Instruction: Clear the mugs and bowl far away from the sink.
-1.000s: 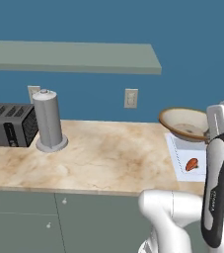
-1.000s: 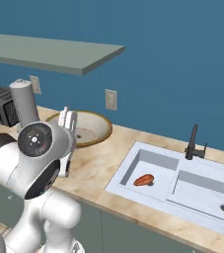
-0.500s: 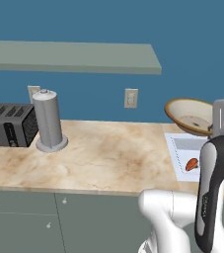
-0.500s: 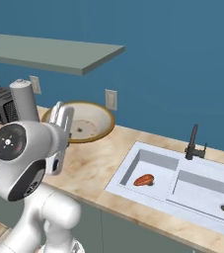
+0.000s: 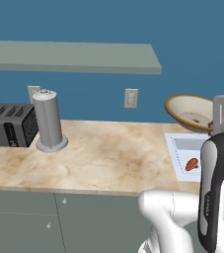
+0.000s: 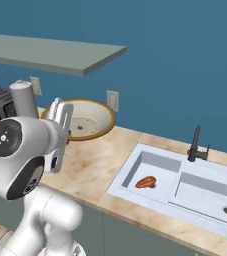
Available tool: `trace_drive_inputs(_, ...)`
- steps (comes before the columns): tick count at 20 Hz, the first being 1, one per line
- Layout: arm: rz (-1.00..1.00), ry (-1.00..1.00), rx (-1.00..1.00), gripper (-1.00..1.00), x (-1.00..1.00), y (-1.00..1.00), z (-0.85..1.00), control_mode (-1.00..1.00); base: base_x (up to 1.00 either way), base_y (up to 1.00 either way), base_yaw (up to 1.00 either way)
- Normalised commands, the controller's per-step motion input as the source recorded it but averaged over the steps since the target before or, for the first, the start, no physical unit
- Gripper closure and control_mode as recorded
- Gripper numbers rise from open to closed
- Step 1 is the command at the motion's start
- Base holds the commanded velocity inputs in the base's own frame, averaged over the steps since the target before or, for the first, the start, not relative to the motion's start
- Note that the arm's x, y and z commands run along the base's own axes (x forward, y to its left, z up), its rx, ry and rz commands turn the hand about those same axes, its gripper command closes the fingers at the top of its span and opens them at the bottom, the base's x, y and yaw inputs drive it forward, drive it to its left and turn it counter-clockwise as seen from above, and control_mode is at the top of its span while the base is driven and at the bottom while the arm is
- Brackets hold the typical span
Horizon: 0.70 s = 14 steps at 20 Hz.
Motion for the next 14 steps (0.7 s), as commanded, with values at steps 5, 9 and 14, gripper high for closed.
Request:
trace_drive_inputs(5,-0.04,-0.05,0.0,1.0,-0.35,0.06,0.08,1.0,-0.39,0.0,-0.07)
trace_drive_inputs(9,0.0,0.0,0.0,1.0,0.0,0.0,0.0,1.0,-0.97,0.0,-0.27)
trace_drive_inputs(14,0.0,0.0,0.0,1.0,0.0,0.0,0.0,1.0,-0.13,0.08,-0.88)
